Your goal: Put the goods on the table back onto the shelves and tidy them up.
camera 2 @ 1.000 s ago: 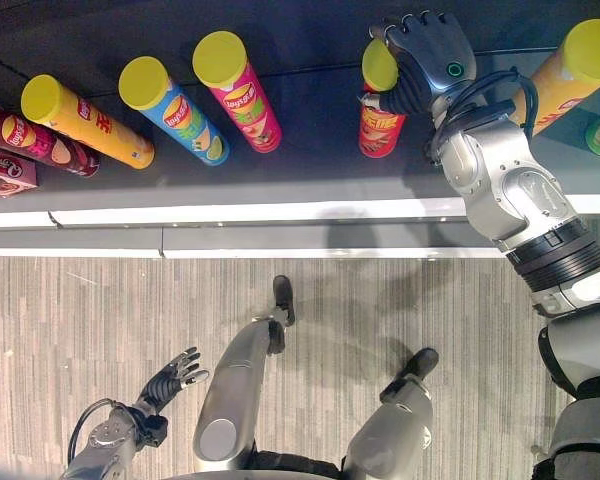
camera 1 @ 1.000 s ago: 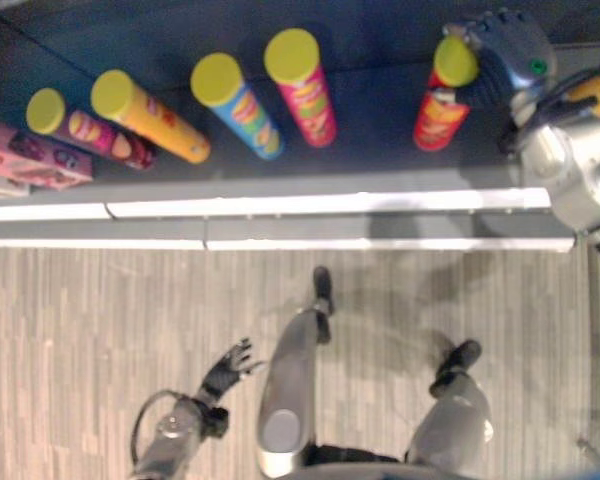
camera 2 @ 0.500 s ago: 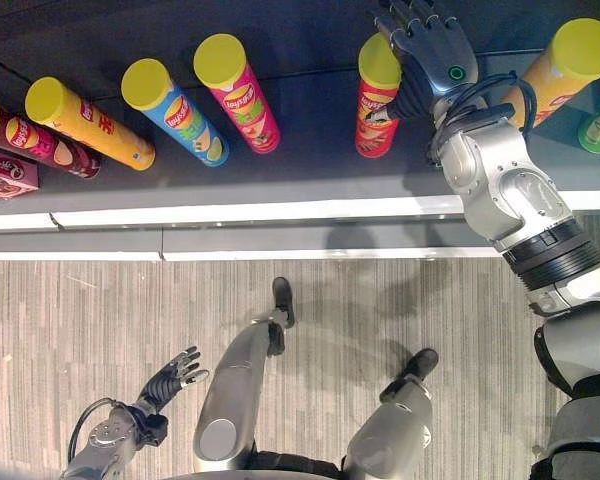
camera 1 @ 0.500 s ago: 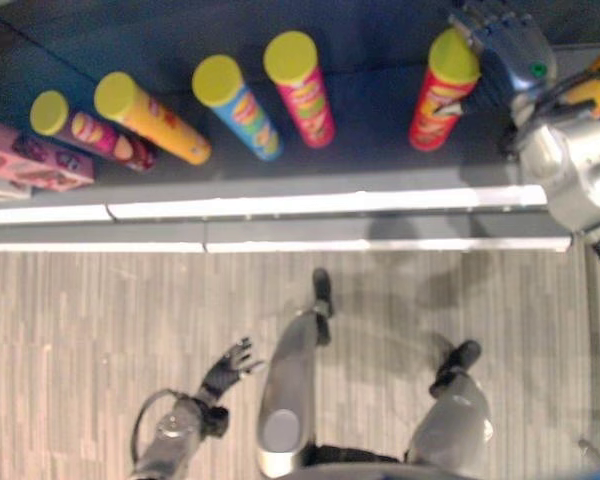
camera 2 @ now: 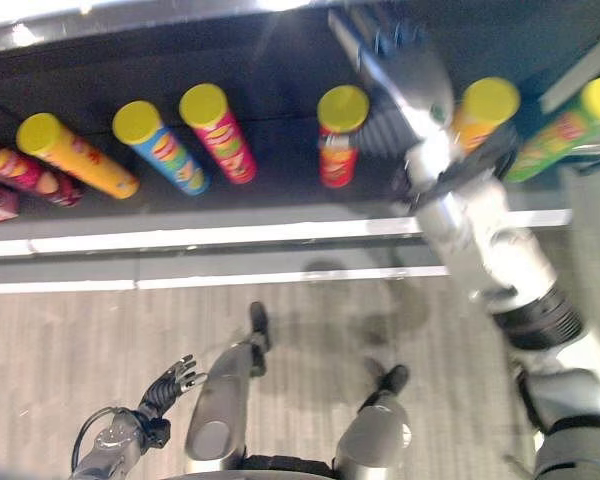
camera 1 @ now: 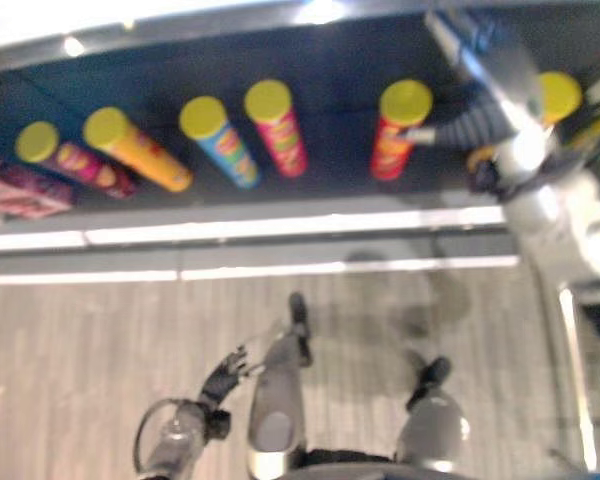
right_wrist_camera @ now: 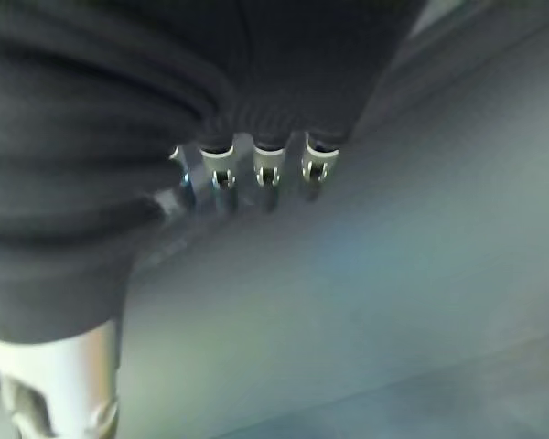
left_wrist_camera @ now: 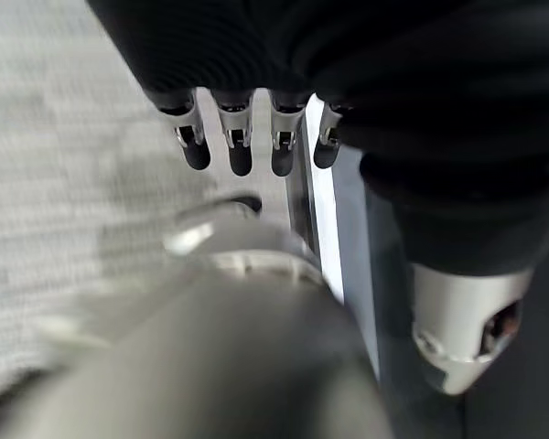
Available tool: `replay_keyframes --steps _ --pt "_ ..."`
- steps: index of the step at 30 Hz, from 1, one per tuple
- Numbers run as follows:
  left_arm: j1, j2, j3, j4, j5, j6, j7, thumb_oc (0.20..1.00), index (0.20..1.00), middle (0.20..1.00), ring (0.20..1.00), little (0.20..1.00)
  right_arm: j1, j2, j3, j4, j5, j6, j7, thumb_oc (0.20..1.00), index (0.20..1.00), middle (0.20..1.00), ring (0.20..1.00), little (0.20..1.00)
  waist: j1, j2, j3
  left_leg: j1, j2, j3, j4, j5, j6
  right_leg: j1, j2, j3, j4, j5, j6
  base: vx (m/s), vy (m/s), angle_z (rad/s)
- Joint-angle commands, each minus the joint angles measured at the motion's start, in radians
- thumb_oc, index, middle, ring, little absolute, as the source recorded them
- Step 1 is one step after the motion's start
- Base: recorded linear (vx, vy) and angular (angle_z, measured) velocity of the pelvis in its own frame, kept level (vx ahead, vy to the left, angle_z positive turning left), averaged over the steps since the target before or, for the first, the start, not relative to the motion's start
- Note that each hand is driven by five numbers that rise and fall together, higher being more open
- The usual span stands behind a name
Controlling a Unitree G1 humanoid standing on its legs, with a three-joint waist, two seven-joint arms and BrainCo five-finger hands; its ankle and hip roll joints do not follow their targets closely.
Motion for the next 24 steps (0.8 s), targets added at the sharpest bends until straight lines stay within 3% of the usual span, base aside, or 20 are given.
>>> replay_keyframes --steps 1,4,5,7,9,10,15,16,24 --pt "0.076 -0.015 0.022 0.051 0.081 -0.047 0.011 1.000 1.000 1.000 1.000 1.000 0.284 0.186 0.003 0.022 0.401 -0.031 0.218 1.000 1.000 1.000 1.000 1.000 -0.020 -0.014 -0.175 0.234 0.140 0.073 -0.224 0.133 -0.178 -0.029 0.000 0.078 -0.136 0.220 0.004 0.15 -0.055 -0.19" --pt "0.075 -0.018 0.044 0.077 0.088 -0.053 0.004 1.000 1.000 1.000 1.000 1.000 0.405 0.249 0.017 0.078 0.522 -0.030 0.300 1.000 1.000 1.000 1.000 1.000 -0.037 -0.026 -0.219 0.286 0.136 0.104 -0.277 0.151 -0.179 0.000 0.014 0.076 -0.162 0.230 0.004 0.14 -0.020 -0.13" --pt "0.079 -0.022 0.065 0.088 0.101 -0.059 -0.014 1.000 1.000 1.000 1.000 1.000 0.529 0.289 0.018 0.141 0.637 -0.026 0.400 1.000 1.000 1.000 1.000 1.000 -0.057 -0.030 -0.264 0.313 0.137 0.119 -0.296 0.149 -0.181 0.022 0.025 0.066 -0.175 0.226 0.004 0.11 -0.008 -0.24" --pt "0.075 -0.028 0.075 0.105 0.098 -0.061 -0.021 1.000 1.000 1.000 1.000 1.000 0.565 0.283 0.019 0.203 0.647 -0.018 0.421 1.000 1.000 1.000 1.000 1.000 -0.065 -0.034 -0.285 0.334 0.134 0.134 -0.300 0.146 -0.178 0.031 0.028 0.072 -0.184 0.228 0.004 0.08 -0.001 -0.18" --pt "0.092 -0.033 0.078 0.097 0.113 -0.059 -0.038 1.000 1.000 1.000 1.000 1.000 0.638 0.271 0.040 0.309 0.706 0.036 0.557 1.000 1.000 1.000 1.000 1.000 -0.067 -0.039 -0.313 0.366 0.127 0.142 -0.296 0.132 -0.170 0.048 0.035 0.085 -0.196 0.230 0.004 0.11 -0.005 -0.23" --pt "0.080 -0.047 0.091 0.132 0.114 -0.060 -0.040 1.000 1.000 1.000 1.000 1.000 0.670 0.298 0.035 0.469 0.711 0.055 0.592 1.000 1.000 1.000 1.000 1.000 -0.076 -0.041 -0.338 0.394 0.123 0.162 -0.294 0.120 -0.167 0.058 0.038 0.100 -0.198 0.233 0.004 0.08 -0.003 -0.35" --pt "0.079 -0.047 0.091 0.132 0.114 -0.060 -0.040 1.000 1.000 1.000 1.000 1.000 0.669 0.299 0.035 0.470 0.710 0.054 0.593 1.000 1.000 1.000 1.000 1.000 -0.075 -0.042 -0.340 0.391 0.122 0.163 -0.294 0.121 -0.166 0.053 0.037 0.101 -0.198 0.234 0.004 0.03 0.009 -0.21" --pt "0.068 -0.089 0.093 0.176 0.118 -0.064 -0.041 1.000 1.000 1.000 1.000 1.000 0.723 0.377 -0.044 0.894 0.694 0.020 0.615 1.000 1.000 1.000 1.000 1.000 -0.101 -0.035 -0.401 0.451 0.109 0.194 -0.296 0.104 -0.162 0.078 0.047 0.125 -0.194 0.226 0.004 0.11 0.039 -0.16" --pt "0.039 -0.138 0.098 0.252 0.067 -0.070 -0.073 1.000 1.000 1.000 1.000 1.000 0.654 0.443 -0.153 1.239 0.691 -0.035 0.560 1.000 1.000 1.000 1.000 1.000 -0.118 -0.021 -0.434 0.496 0.100 0.218 -0.300 0.097 -0.159 0.099 0.061 0.147 -0.205 0.218 0.004 0.04 0.013 -0.20"
